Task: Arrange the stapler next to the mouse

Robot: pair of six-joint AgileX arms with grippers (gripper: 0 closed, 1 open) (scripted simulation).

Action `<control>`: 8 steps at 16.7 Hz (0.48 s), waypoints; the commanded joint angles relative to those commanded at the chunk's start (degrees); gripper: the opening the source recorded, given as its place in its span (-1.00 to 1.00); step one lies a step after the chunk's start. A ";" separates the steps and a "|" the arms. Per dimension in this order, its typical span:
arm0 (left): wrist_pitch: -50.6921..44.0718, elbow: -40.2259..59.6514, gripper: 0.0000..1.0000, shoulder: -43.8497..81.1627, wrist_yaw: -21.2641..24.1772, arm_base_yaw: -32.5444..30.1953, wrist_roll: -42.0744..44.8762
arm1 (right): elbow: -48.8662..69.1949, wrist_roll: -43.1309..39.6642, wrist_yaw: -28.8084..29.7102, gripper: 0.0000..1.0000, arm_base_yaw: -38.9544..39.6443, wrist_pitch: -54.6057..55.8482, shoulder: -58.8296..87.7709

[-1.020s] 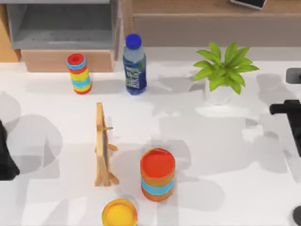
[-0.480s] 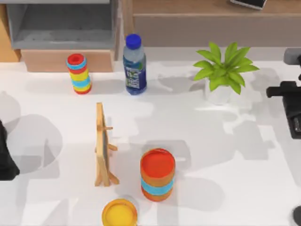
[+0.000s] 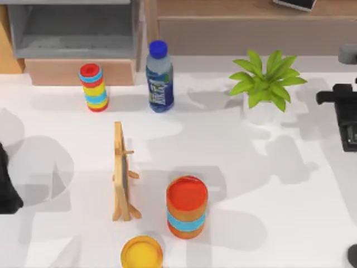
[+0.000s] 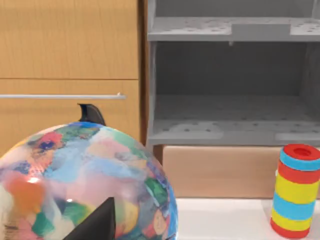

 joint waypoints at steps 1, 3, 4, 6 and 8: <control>0.00 0.00 1.00 0.00 0.00 0.00 0.00 | -0.27 0.03 0.13 -1.00 -0.09 0.18 0.14; 0.00 0.00 1.00 0.00 0.00 0.00 0.00 | -1.04 0.08 0.48 -1.00 -0.28 0.47 0.61; 0.00 0.00 1.00 0.00 0.00 0.00 0.00 | -1.53 0.09 0.69 -1.00 -0.37 0.59 0.94; 0.00 0.00 1.00 0.00 0.00 0.00 0.00 | -2.67 0.09 1.15 -1.00 -0.54 0.77 1.81; 0.00 0.00 1.00 0.00 0.00 0.00 0.00 | -4.00 0.06 1.62 -1.00 -0.67 0.89 2.98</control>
